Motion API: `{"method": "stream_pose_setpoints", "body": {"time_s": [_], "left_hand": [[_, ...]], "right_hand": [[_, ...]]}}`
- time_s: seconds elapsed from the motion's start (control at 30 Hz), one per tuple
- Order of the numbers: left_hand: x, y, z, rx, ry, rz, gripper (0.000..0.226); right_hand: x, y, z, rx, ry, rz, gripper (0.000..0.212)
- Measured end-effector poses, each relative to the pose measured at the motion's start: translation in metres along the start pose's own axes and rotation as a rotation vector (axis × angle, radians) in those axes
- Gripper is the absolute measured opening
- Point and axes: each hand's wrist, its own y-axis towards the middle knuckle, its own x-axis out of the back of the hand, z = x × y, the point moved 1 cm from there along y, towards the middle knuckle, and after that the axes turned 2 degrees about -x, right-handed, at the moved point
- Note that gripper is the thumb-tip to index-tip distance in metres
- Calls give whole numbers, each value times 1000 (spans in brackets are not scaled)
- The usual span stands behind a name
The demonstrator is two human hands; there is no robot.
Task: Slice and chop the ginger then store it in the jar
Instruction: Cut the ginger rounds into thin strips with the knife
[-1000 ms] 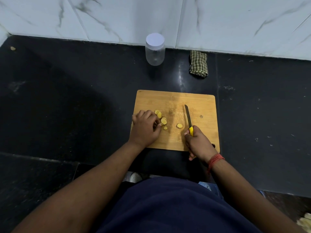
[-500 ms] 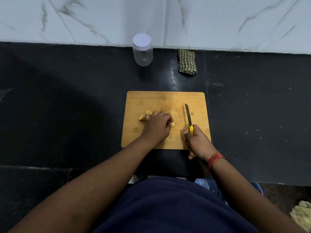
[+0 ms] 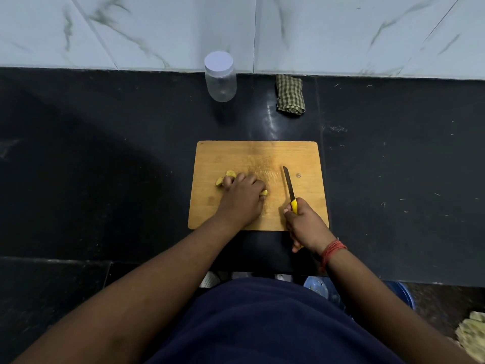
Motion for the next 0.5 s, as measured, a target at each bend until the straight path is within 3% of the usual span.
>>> {"method": "stream_pose_setpoints", "body": {"time_s": [0.27,0.5], "left_hand": [[-4,-3,-4,123,3,-56,27],[-5,-10,2,48,-20,-105,34]], "right_hand": [[-5,-3,-1,0,-38,23,10],[-9,-8,1,6,-75,29,9]]}}
